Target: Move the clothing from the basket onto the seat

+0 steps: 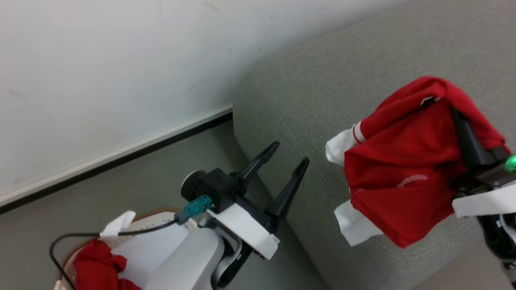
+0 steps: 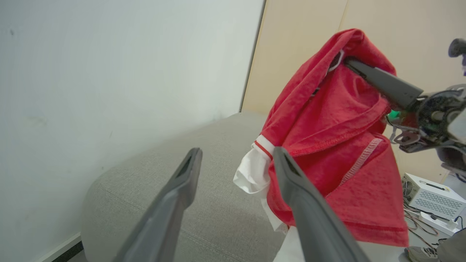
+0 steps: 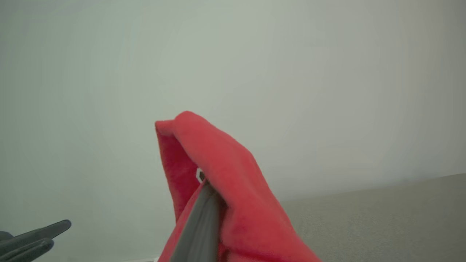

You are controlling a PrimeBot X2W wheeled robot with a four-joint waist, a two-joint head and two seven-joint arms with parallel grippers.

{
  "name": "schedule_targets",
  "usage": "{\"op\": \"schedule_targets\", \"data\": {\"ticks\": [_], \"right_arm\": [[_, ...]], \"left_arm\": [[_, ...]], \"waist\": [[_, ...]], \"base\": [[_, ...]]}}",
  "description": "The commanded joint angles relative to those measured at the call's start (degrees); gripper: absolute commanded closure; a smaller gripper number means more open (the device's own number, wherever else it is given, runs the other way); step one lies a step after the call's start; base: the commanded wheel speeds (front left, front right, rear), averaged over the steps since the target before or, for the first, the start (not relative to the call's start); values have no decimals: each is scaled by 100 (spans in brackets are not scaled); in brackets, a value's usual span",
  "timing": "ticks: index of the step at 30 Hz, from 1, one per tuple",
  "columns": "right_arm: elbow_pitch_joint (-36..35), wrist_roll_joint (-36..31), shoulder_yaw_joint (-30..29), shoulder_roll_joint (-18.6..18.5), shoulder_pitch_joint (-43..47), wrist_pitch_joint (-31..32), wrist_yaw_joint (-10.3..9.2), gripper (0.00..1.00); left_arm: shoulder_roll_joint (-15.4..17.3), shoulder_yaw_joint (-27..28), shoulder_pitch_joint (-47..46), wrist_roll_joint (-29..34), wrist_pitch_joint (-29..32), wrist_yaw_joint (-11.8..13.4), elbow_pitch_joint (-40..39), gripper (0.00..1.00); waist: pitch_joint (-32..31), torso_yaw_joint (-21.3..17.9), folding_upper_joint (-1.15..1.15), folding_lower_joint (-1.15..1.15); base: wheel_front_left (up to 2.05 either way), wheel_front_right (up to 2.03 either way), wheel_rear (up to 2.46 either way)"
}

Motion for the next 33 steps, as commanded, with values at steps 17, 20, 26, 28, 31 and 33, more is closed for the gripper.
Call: {"op": "schedule_targets", "data": {"ticks": [17,20,26,28,31,33], "right_arm": [[883,645,-1239,-1351,-2489,3,-13,100],[1424,685,-1139,-1518,-2789,2,-13,100],[2548,786,-439,-1781,-3127,117,-13,100],[2848,826,-87,-1810,-3197,299,-13,100],[3272,1021,338,-1750,-3247,649,-13,100],[3513,1096,618,-1739,-3283,912,-13,100]], "left_arm": [[334,-219,-1329,23,571,-40,-689,0],[336,-225,-1418,53,537,-38,-699,0],[383,-247,-1488,86,458,-12,-669,0],[401,-232,-1488,67,440,0,-662,0],[407,-223,-1499,49,400,21,-630,0],[376,-230,-1508,20,392,22,-598,0]], "waist": [[2844,1464,0,0],[3094,1626,0,0],[3333,1817,0,0],[3367,1824,0,0],[3372,1814,0,0],[3339,1803,0,0]], "base": [[0,0,0],[0,0,0],[0,0,0],[0,0,0],[0,0,0],[0,0,0]]}}
